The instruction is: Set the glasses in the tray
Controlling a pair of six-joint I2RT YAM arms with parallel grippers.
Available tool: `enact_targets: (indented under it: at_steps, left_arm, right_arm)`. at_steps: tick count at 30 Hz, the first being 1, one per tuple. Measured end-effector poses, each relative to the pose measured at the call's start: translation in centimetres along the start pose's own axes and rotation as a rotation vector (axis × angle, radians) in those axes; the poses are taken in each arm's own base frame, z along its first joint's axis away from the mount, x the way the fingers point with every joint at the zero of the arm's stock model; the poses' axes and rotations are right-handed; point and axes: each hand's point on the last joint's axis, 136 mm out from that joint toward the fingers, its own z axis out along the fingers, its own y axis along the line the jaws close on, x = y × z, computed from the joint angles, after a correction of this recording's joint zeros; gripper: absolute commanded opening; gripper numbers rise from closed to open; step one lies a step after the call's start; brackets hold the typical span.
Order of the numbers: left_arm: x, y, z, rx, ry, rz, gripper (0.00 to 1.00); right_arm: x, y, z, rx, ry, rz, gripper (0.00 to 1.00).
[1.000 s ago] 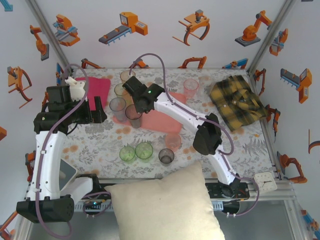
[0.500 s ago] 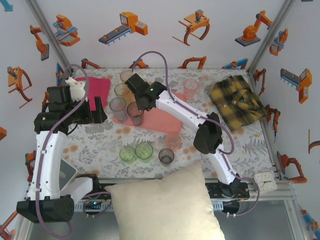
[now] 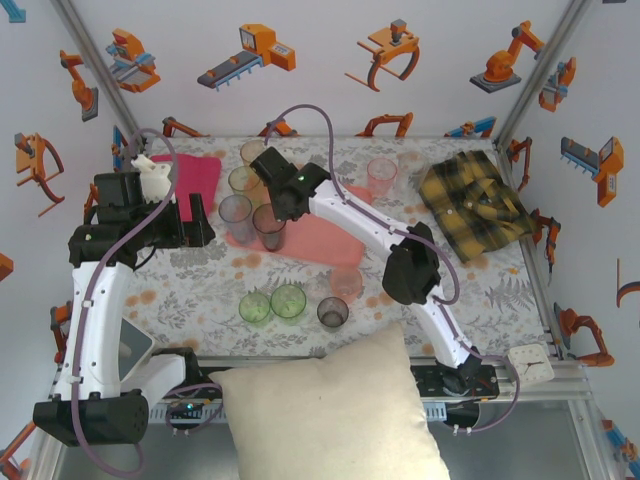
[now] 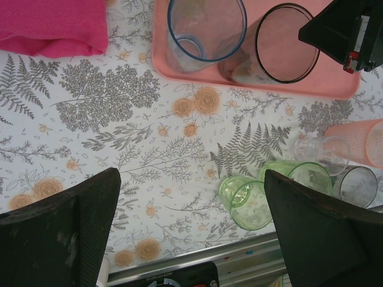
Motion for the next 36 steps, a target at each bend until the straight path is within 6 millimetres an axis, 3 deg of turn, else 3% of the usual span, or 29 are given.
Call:
enact_targets:
  at_steps: [20, 36]
  left_arm:
    - [0.0, -0.1, 0.0, 0.006, 0.0, -0.001, 0.97]
    - [0.0, -0.1, 0.0, 0.007, 0.0, -0.001, 0.97]
  right_arm:
    - [0.0, 0.1, 0.0, -0.012, 0.005, 0.006, 0.2]
    - [-1.2, 0.1, -1.4, -0.018, -0.018, 0.012, 0.35]
